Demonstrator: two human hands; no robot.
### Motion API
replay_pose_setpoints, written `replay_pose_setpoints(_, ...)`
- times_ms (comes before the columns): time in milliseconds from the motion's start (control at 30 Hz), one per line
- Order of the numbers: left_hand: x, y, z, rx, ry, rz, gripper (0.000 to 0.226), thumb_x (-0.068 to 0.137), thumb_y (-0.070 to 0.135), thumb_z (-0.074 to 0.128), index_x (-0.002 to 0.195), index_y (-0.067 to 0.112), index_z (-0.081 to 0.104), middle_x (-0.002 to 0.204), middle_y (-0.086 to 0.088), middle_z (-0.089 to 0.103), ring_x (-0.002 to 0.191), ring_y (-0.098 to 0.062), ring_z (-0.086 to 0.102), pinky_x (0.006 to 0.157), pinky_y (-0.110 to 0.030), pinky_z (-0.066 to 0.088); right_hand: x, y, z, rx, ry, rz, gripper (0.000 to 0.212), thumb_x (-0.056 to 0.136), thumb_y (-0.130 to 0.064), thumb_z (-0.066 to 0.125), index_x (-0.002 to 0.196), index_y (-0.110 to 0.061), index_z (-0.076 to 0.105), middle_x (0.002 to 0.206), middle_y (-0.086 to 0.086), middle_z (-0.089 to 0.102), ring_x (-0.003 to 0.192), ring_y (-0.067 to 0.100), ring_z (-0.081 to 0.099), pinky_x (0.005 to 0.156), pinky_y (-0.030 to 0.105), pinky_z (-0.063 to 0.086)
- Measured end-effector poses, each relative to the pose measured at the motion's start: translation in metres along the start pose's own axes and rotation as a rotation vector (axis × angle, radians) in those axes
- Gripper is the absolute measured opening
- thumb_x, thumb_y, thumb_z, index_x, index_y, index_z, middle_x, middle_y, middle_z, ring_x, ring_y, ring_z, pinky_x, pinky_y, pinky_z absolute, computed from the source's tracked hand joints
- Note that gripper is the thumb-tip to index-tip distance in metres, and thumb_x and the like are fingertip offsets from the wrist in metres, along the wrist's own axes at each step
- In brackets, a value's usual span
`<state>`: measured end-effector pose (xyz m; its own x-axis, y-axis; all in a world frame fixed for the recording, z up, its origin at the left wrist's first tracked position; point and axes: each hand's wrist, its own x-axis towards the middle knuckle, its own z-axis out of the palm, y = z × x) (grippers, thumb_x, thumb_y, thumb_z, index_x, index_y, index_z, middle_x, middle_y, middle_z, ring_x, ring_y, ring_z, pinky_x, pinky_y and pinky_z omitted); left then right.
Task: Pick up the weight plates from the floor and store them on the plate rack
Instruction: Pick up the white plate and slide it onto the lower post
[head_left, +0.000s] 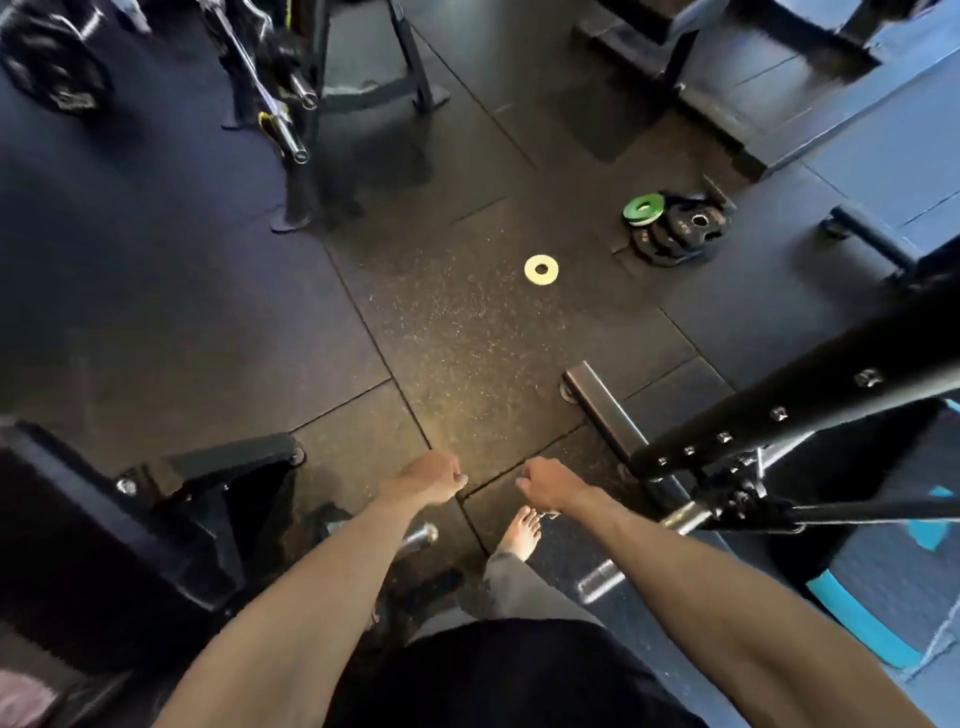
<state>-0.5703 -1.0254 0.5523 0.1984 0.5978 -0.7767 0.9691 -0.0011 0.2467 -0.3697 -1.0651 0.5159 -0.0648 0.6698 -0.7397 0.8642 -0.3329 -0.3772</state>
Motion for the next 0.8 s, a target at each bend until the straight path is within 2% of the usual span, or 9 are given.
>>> replay_pose_setpoints(133,0.054,0.021,-0.061,-0.004,0.043,0.034,0.036,0.100,0.029,0.045,0.065,0.019,0.044,0.069,-0.005,0.051,0.067,-0.022,0.051,0.064,-0.031,0.036,0.043,-0.008,-0.060,0.064,0.037,0.035,0.033,0.098,-0.024,0.047,0.110,0.000,0.065,0.113,0.021,0.069,0.109,0.035,0.065,0.086,0.035,0.050)
replay_pose_setpoints(267,0.105,0.044,-0.112,0.027,-0.005,0.075,0.027,0.102,0.027,0.043,0.077,0.017,0.049,0.065,-0.005,0.045,0.055,-0.019,0.039,0.055,-0.029,0.030,0.088,-0.011,-0.116,0.106,0.039,0.072,0.032,0.099,-0.026,0.047,0.110,-0.002,0.066,0.113,0.018,0.070,0.108,0.032,0.065,0.088,0.035,0.048)
replay_pose_setpoints(467,0.203,0.080,-0.191,0.044,-0.037,0.106,0.019,0.102,0.028,0.044,0.093,0.015,0.054,0.074,-0.002,0.049,0.058,-0.011,0.046,0.055,-0.028,0.033,0.175,-0.009,-0.197,0.151,0.036,0.151,0.026,0.098,-0.027,0.048,0.090,-0.008,0.065,0.100,0.013,0.072,0.098,0.031,0.068,0.087,0.036,0.051)
replay_pose_setpoints(567,0.249,0.098,-0.242,0.058,-0.090,0.104,0.027,0.103,0.026,0.042,0.079,0.016,0.051,0.066,0.003,0.048,0.058,-0.014,0.046,0.052,-0.029,0.033,0.219,-0.009,-0.238,0.194,0.073,0.209,0.016,0.099,-0.027,0.047,0.088,-0.017,0.055,0.105,0.016,0.072,0.099,0.032,0.068,0.089,0.037,0.053)
replay_pose_setpoints(600,0.269,0.103,-0.251,0.055,-0.120,0.107,0.032,0.102,0.026,0.043,0.072,0.017,0.049,0.063,0.003,0.046,0.057,-0.015,0.045,0.052,-0.029,0.032,0.231,-0.010,-0.252,0.223,0.081,0.242,0.015,0.099,-0.026,0.047,0.088,-0.018,0.054,0.104,0.016,0.073,0.098,0.032,0.069,0.089,0.038,0.054)
replay_pose_setpoints(700,0.470,0.059,-0.187,0.043,-0.095,-0.002,0.029,0.090,0.030,0.060,0.069,0.031,0.041,0.057,0.002,0.041,0.048,-0.016,0.044,0.052,-0.027,0.027,0.269,-0.011,-0.287,0.273,0.064,0.280,0.023,0.099,-0.023,0.044,0.077,-0.019,0.050,0.101,0.019,0.073,0.096,0.034,0.070,0.080,0.036,0.054)
replay_pose_setpoints(733,0.504,0.053,-0.175,-0.089,-0.090,-0.072,0.029,0.086,0.036,0.063,0.072,0.038,0.037,0.062,0.003,0.041,0.051,-0.016,0.050,0.056,-0.027,0.027,0.282,-0.011,-0.298,0.282,0.053,0.277,0.028,0.100,-0.022,0.043,0.072,-0.021,0.045,0.103,0.021,0.072,0.098,0.036,0.070,0.075,0.035,0.053)
replay_pose_setpoints(767,0.515,0.056,-0.189,-0.219,-0.239,-0.099,0.023,0.087,0.035,0.058,0.073,0.034,0.040,0.066,0.002,0.044,0.057,-0.019,0.056,0.058,-0.029,0.028,0.295,-0.011,-0.309,0.286,0.052,0.281,0.030,0.100,-0.021,0.042,0.070,-0.022,0.042,0.106,0.022,0.071,0.100,0.037,0.068,0.073,0.035,0.053)
replay_pose_setpoints(800,0.506,0.064,-0.212,-0.064,-0.163,-0.114,0.018,0.091,0.030,0.055,0.073,0.027,0.051,0.067,-0.002,0.049,0.060,-0.020,0.057,0.059,-0.030,0.032,0.306,-0.012,-0.321,0.280,0.053,0.288,0.028,0.101,-0.021,0.042,0.073,-0.021,0.044,0.108,0.023,0.070,0.103,0.038,0.067,0.077,0.037,0.052)
